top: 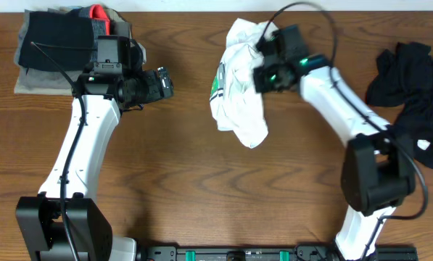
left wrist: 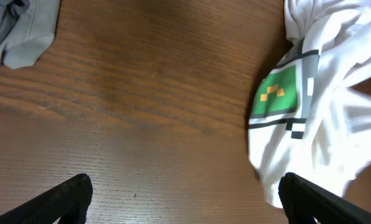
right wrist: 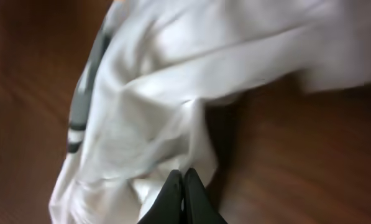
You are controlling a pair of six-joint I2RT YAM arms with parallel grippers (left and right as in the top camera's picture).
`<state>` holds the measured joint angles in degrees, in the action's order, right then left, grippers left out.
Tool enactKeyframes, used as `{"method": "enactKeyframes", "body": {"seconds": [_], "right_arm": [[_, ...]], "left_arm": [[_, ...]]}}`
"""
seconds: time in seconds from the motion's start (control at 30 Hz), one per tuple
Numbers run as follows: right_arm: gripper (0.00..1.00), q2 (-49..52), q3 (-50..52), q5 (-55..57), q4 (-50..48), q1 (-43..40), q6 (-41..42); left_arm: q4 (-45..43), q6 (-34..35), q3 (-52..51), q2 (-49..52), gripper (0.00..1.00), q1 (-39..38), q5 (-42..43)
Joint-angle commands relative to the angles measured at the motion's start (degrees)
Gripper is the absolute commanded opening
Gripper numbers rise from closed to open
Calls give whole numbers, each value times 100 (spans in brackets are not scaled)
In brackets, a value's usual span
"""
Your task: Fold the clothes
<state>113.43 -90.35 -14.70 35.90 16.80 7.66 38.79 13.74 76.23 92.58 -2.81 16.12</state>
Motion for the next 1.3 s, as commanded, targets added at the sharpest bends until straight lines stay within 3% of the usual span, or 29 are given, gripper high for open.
{"method": "enactKeyframes", "body": {"seconds": [0.0, 0.4, 0.63, 1.03, 1.27], "right_arm": [[1, -765, -699, 417, 214, -621, 42], [1, -1563, -986, 282, 1217, -2253, -39], [1, -1572, -1287, -503, 807, -1969, -459], [1, -1572, -4395, -789, 1342, -1049, -824], [1, -1862, -5816, -914, 2374, -584, -1298]], "left_arm": [[15, 31, 114, 2, 97, 24, -76], [-136, 31, 114, 2, 96, 22, -74], [-651, 31, 114, 2, 97, 24, -72], [-1023, 35, 116, -15, 97, 404, -70], [-1025, 35, 116, -74, 97, 723, -7]]}}
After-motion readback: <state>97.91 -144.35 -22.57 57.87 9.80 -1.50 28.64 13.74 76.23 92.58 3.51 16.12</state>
